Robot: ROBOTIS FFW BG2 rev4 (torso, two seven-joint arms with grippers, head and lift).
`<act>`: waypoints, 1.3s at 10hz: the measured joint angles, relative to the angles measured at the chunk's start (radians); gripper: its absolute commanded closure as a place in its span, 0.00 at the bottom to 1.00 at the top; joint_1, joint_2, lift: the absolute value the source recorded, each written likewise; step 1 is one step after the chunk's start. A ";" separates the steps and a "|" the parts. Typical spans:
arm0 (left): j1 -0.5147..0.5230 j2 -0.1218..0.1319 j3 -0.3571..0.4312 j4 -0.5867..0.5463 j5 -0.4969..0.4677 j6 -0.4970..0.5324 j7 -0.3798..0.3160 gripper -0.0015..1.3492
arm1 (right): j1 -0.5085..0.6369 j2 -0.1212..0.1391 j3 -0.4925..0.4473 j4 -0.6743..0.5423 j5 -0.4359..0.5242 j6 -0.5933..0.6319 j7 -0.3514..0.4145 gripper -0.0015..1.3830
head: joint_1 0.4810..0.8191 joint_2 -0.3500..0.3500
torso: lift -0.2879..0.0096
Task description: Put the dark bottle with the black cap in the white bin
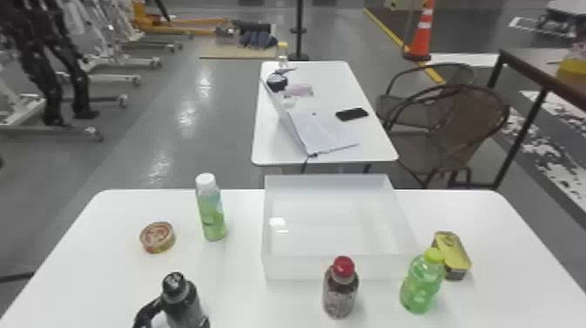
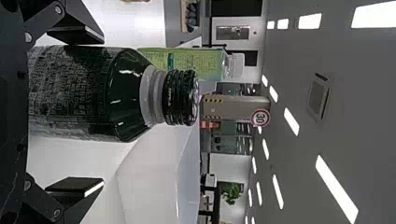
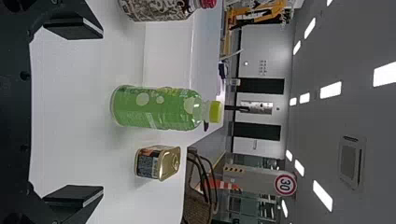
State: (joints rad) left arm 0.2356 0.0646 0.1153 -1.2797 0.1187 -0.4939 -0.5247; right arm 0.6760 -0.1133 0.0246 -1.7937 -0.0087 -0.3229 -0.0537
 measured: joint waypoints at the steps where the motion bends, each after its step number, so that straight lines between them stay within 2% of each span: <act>1: -0.020 0.001 0.004 0.027 -0.009 -0.007 0.000 0.16 | -0.001 0.001 0.000 0.001 0.000 -0.001 0.000 0.09 | 0.20 0.50 | 0.63; 2: -0.040 0.000 0.009 0.052 -0.022 -0.016 0.000 0.17 | -0.002 0.002 0.000 0.003 -0.001 -0.002 0.001 0.09 | 0.20 0.50 | 0.63; 3: -0.060 -0.005 0.019 0.075 -0.045 -0.024 0.000 0.35 | -0.003 0.004 0.000 0.003 -0.001 -0.003 0.002 0.09 | 0.20 0.50 | 0.63; 4: -0.078 -0.011 0.032 0.091 -0.071 -0.028 0.001 0.67 | -0.003 0.004 0.000 0.004 -0.001 -0.004 0.002 0.09 | 0.20 0.50 | 0.63; 5: -0.091 -0.020 0.048 0.100 -0.098 -0.031 0.010 0.74 | -0.004 0.004 0.000 0.005 -0.001 -0.005 0.004 0.09 | 0.20 0.50 | 0.63; 8: -0.082 -0.037 0.068 0.093 -0.105 -0.036 0.021 0.74 | -0.004 0.004 0.000 0.007 -0.003 -0.007 0.006 0.09 | 0.20 0.50 | 0.63; 9: -0.068 -0.042 0.061 0.044 -0.102 -0.009 0.032 0.74 | -0.004 0.004 0.000 0.007 -0.004 -0.007 0.006 0.09 | 0.20 0.50 | 0.63; 11: -0.040 -0.049 0.009 -0.151 -0.074 0.102 0.067 0.74 | -0.004 0.004 0.000 0.008 -0.005 -0.007 0.008 0.09 | 0.20 0.50 | 0.63; 12: -0.051 -0.044 -0.036 -0.227 -0.029 0.168 0.074 0.74 | -0.004 0.004 0.000 0.008 -0.005 -0.007 0.008 0.09 | 0.20 0.50 | 0.63; 13: -0.087 -0.022 -0.088 -0.264 0.036 0.226 0.072 0.74 | -0.005 0.004 0.000 0.009 -0.007 -0.007 0.009 0.09 | 0.20 0.50 | 0.63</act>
State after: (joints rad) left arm 0.1487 0.0428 0.0274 -1.5441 0.1551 -0.2677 -0.4531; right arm 0.6714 -0.1089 0.0245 -1.7844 -0.0157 -0.3299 -0.0452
